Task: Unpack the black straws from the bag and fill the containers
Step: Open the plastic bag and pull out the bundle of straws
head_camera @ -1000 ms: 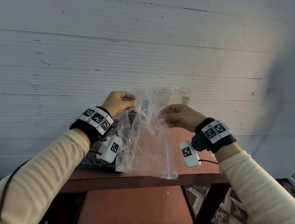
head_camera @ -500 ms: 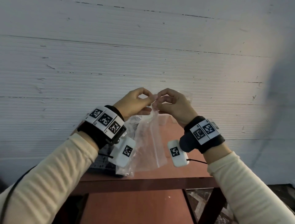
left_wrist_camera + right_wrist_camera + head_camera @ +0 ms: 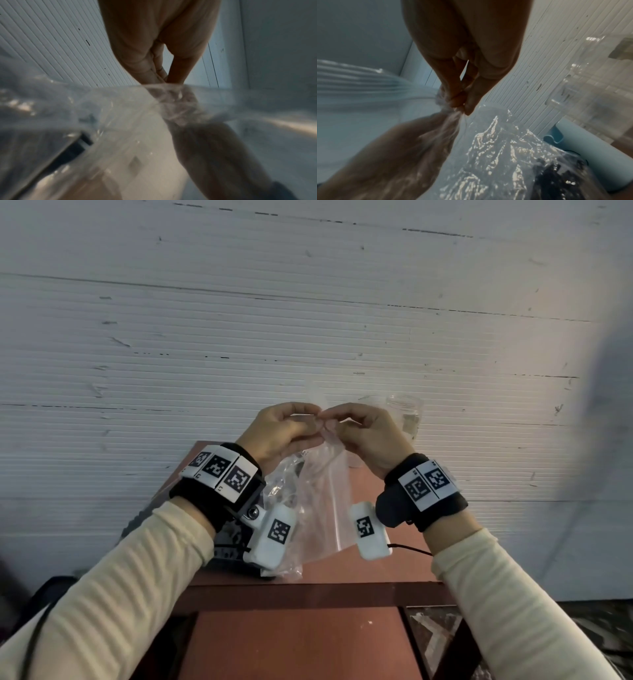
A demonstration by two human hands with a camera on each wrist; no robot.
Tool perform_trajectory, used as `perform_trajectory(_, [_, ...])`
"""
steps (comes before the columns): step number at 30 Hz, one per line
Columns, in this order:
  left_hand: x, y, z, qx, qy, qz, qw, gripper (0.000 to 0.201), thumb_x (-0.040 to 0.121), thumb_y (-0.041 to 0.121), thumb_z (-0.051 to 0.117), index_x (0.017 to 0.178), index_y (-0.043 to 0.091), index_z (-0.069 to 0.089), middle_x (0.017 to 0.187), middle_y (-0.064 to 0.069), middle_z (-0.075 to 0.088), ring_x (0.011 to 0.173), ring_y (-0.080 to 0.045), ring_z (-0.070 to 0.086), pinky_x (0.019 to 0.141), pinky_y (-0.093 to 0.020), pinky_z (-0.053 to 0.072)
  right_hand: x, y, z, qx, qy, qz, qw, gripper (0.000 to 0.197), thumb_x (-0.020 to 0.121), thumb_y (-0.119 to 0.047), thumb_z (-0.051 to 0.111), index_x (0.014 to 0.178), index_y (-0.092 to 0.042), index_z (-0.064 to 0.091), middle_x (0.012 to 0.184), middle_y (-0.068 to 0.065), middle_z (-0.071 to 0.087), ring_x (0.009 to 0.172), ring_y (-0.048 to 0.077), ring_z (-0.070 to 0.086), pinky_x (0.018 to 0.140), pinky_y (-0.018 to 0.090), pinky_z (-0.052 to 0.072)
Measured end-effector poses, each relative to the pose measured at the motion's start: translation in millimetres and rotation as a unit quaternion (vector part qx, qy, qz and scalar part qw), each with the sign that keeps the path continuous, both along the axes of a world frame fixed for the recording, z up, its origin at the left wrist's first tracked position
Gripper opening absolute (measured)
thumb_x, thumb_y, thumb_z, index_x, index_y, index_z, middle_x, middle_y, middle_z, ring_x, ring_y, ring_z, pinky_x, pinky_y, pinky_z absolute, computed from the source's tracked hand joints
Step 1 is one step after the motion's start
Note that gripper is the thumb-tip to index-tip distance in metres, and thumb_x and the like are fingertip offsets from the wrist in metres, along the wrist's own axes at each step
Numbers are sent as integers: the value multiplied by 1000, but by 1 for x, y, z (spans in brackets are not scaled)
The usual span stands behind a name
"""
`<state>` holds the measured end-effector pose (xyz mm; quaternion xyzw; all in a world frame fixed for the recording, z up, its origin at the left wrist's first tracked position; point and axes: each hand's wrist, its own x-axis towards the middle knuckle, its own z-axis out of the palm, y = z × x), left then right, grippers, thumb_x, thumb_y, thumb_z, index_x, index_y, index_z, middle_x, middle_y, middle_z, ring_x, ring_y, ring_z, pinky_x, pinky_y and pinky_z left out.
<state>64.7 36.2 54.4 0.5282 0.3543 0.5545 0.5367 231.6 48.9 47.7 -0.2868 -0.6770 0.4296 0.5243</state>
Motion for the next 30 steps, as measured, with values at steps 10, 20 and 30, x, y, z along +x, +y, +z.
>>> perform_trajectory(10, [-7,0,-7,-1,49,77,996,14,86,-9,63,90,4,63,93,-15,68,79,-20,70,68,-23,60,4,3,-7,19,-99,-140,985,43,88,5,46,73,-23,76,97,5,69,83,31,64,83,47,58])
perform_trajectory(20, [-42,2,-3,-6,91,68,994,17,91,-5,56,95,9,67,83,-1,65,74,-14,69,66,-25,60,51,6,-7,-21,-254,-182,950,26,96,-12,47,90,-19,72,99,-4,65,73,12,62,76,33,56])
perform_trajectory(30, [-24,4,-4,-8,156,54,986,37,78,1,75,111,6,59,88,-6,63,80,-16,68,80,-32,60,22,-14,0,-55,-392,-70,916,51,84,-31,71,128,-21,46,110,4,56,73,19,69,69,28,58])
